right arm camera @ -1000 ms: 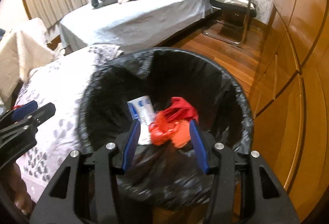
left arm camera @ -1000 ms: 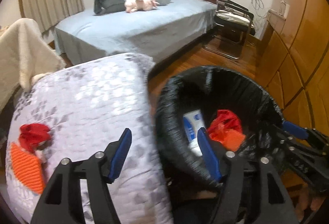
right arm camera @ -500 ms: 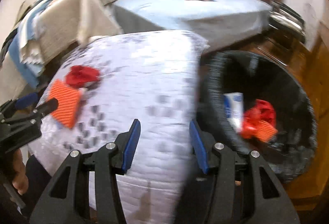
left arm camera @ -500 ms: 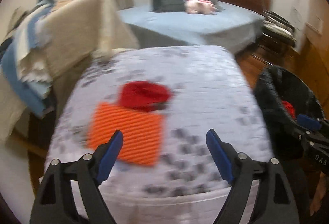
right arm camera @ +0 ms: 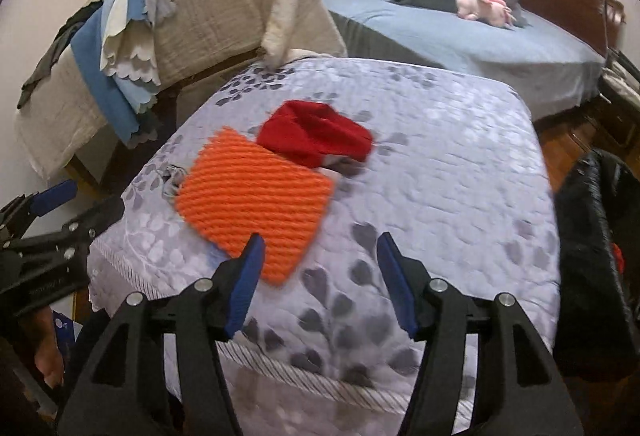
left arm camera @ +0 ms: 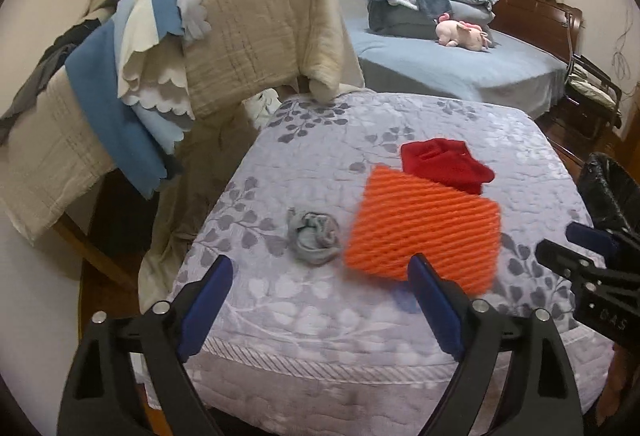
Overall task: Collect trash
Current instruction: 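Move both tools back over the bed cover, then grasp the orange mesh pad with the right tool and lift it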
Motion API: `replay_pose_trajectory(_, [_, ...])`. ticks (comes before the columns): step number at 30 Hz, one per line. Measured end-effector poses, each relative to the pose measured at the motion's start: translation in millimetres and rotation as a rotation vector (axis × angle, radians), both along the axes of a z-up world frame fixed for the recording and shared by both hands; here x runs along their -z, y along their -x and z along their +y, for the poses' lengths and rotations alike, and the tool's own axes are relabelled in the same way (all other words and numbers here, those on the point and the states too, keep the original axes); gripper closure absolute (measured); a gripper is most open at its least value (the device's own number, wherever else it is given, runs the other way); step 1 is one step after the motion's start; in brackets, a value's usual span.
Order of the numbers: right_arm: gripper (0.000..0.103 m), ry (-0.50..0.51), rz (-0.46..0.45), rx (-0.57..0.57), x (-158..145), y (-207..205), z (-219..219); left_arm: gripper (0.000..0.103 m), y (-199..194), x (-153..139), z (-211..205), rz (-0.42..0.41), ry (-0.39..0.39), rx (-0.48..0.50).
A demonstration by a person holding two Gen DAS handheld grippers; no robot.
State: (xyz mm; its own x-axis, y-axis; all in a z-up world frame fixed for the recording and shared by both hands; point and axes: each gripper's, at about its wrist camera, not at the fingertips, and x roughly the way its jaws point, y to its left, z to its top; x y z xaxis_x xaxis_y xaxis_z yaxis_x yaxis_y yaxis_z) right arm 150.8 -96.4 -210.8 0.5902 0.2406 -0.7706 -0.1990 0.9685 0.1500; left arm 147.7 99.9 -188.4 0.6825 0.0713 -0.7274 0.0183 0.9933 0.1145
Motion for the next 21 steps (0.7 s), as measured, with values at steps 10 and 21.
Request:
replay_pose_trajectory(10, [0.033, 0.047, 0.031, -0.025, 43, -27, 47, 0.015, -9, 18, 33, 0.011, 0.049, 0.009])
replay_pose_trajectory(21, [0.066, 0.018, 0.069, -0.105, 40, -37, 48, 0.016, -28, 38, 43, 0.041, 0.086, -0.015])
